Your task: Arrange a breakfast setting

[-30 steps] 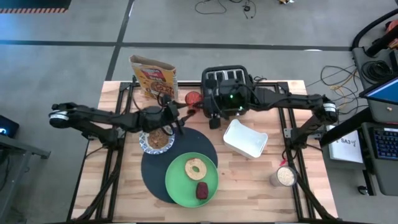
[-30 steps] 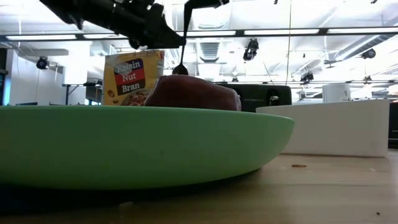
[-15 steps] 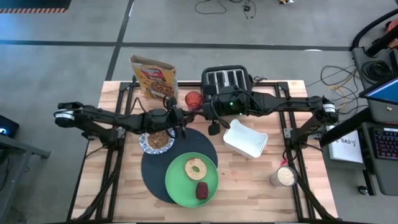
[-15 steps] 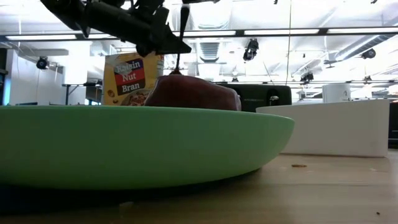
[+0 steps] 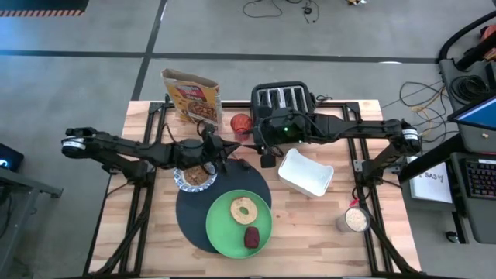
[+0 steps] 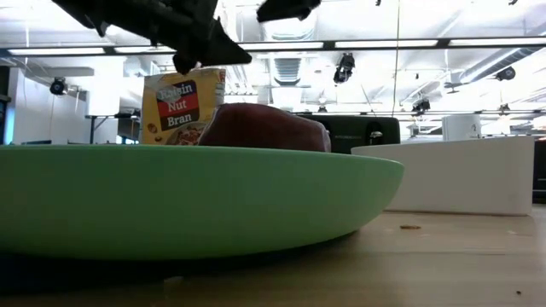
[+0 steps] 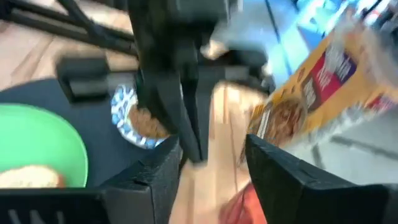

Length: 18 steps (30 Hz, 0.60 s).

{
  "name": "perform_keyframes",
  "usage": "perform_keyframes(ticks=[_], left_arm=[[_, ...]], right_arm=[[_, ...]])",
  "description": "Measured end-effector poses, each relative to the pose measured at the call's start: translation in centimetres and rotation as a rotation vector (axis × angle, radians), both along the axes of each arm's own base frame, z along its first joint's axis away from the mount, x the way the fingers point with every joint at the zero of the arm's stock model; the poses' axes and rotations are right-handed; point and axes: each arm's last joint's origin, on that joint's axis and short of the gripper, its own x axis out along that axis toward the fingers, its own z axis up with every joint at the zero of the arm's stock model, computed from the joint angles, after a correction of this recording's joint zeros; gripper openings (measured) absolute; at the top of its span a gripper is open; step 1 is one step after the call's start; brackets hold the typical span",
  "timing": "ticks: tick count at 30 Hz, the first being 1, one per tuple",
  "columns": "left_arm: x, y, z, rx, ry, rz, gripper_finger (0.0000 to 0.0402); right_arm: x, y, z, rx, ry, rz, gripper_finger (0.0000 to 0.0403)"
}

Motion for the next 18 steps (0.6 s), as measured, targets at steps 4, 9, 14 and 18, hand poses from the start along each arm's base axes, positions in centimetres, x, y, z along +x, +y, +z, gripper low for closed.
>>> perform_keyframes(ticks=[4, 9, 14, 18], left_arm=[[-0.7, -1.5, 0.5, 0.005, 0.003, -0.038, 0.0], [-1.7, -3.5, -0.1, -0.009, 0.081, -0.028, 0.0], [-2.3, -4.6, -0.1, 0.007, 0.099, -0.026, 0.0], [-2.7, -4.8, 0.4, 0.002, 0.078, -0.036, 0.0]], right_arm=[[-0.1, 0.0, -1.9, 0.051, 0.068, -0.024, 0.0184], [-0.3, 0.1, -5.6, 0.141, 0.137, -0.075, 0.0185], [-0.3, 0.0, -9.3, 0.179, 0.085, -0.097, 0.0185], [-0.4, -0.3, -10.9, 0.206, -0.004, -0.116, 0.0185]])
